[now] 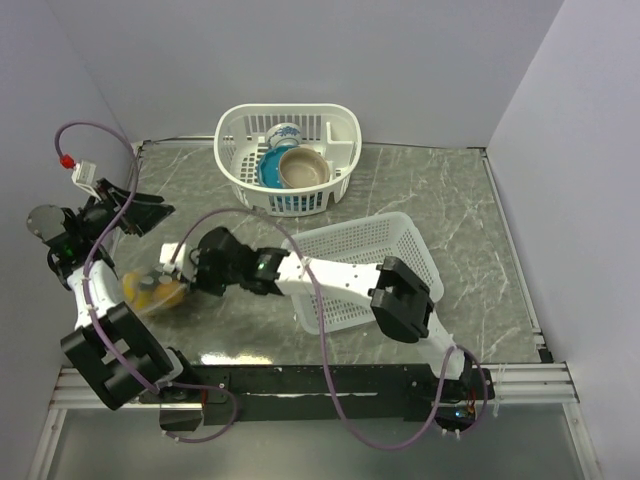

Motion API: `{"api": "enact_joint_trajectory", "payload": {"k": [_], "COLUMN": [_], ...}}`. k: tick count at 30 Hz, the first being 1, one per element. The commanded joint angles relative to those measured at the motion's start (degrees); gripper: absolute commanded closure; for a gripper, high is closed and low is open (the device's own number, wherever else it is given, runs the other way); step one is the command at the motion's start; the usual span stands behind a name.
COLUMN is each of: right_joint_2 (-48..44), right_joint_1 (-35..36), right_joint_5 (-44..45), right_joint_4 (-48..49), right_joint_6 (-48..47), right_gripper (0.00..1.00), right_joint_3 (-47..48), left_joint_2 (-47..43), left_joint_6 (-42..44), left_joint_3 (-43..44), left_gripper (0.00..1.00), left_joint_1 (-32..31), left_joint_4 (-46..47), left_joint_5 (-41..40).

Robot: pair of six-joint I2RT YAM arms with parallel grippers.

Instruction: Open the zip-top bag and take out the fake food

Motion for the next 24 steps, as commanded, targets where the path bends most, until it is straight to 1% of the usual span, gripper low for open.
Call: {"api": "enact_joint_trajectory", "payload": {"k": [1, 2, 3, 4, 5, 6, 7, 8, 9, 10, 12, 13, 14, 15, 16, 17, 18, 19, 20, 21, 22, 24], "right_joint_2": [-5.73, -6.8, -7.68, -9.51, -10.49, -11.45, -12.68, -13.22, -13.4, -13.4, -13.22, -13.05, -12.87, -12.52, -12.08, -11.64, -11.29, -10.42, -10.06, -9.62, -9.01, -8.83], "right_joint_1": [-6.09, -8.19, -9.43, -10.58, -13.03, -14.18, -15.15, -16.29, -17.69, -18.23, -18.59, -18.67, -18.67, -18.67, -18.67, -18.85, -18.76, -19.2, -19.38, -19.46, -19.81, -20.61], "right_joint_5": [-8.62, -9.87, -10.92, -13.89, -15.58, -17.51, -19.01, -22.33, -23.14, -23.33, -23.59, -23.42, -23.07, -22.63, -22.19, -21.92, -21.92, -21.57, -21.57, -21.57, -21.31, -21.57], "right_joint_4": [5.09, 5.62, 6.15, 6.59, 7.63, 8.25, 8.78, 9.05, 9.4, 9.32, 8.79, 8.61, 8.7, 8.79, 8.61, 8.44, 7.91, 7.65, 7.04, 6.94, 6.94, 7.46], "right_joint_6": [6.62, 8.2, 8.74, 9.26, 10.57, 11.37, 12.07, 13.3, 13.83, 14.36, 14.63, 14.63, 14.89, 14.89, 14.89, 14.98, 14.89, 14.98, 15.07, 15.16, 15.24, 15.86], "right_gripper": [1.0, 1.0, 1.0, 1.0, 1.0, 1.0, 1.0, 1.0, 1.0, 1.0, 1.0, 1.0, 1.0, 1.0, 1.0, 1.0, 1.0, 1.0, 1.0, 1.0, 1.0, 1.0], "right_joint_3": [-2.9, -3.88, -4.85, -7.03, -8.27, -9.5, -11.6, -12.32, -12.67, -13.11, -13.12, -13.12, -13.2, -13.21, -13.03, -12.86, -12.59, -11.89, -11.71, -11.45, -11.53, -11.88], "left_joint_2": [-2.65, -3.18, -3.54, -4.67, -5.55, -6.17, -6.0, -6.0, -5.91, -6.0, -5.57, -4.34, -3.72, -3.02, -1.8, -1.09, -0.38, 1.28, 2.25, 3.3, 5.05, 5.34], "left_joint_6": [-4.72, -2.1, 0.45, 11.61, 23.03, 38.55, 61.06, 63.99, 66.19, 68.04, 70.5, 76.0, 79.1, 82.44, 89.17, 93.16, 97.55, 106.12, 110.38, 114.77, 115.6, 115.87], "left_joint_3": [4.24, 5.12, 6.26, 9.58, 12.31, 16.43, 23.26, 23.41, 22.54, 19.23, 17.18, 16.91, 17.08, 17.61, 19.18, 20.24, 21.56, 24.35, 25.77, 27.44, 29.11, 28.43], "left_gripper": [0.01, 0.01, 0.01, 0.01, 0.01, 0.01, 0.01, 0.01, 0.01, 0.01, 0.01, 0.01, 0.01, 0.01, 0.01, 0.01, 0.01, 0.01, 0.01, 0.01, 0.01, 0.01], "left_joint_1": [0.19, 0.19, 0.19, 0.19, 0.19, -1.38, -4.96, -9.17, -12.96, -13.17, -12.99, -12.73, -12.38, -11.16, -10.19, -8.96, -6.6, -5.36, -4.39, -2.9, -2.71, -2.54], "left_joint_4": [6.39, 3.85, -4.44, -13.66, -26.28, -42.85, -68.16, -70.51, -71.75, -71.67, -73.5, -75.78, -81.98, -85.44, -89.65, -97.61, -102.99, -107.57, -111.97, -122.37, -123.08, -123.09], "left_joint_5": [8.16, 7.11, 4.66, 2.38, -0.6, -5.59, -20.26, -25.11, -26.46, -23.78, -23.75, -23.58, -21.75, -20.6, -18.85, -15.61, -14.01, -12.95, -12.33, -12.15, -12.76, -14.6]}}
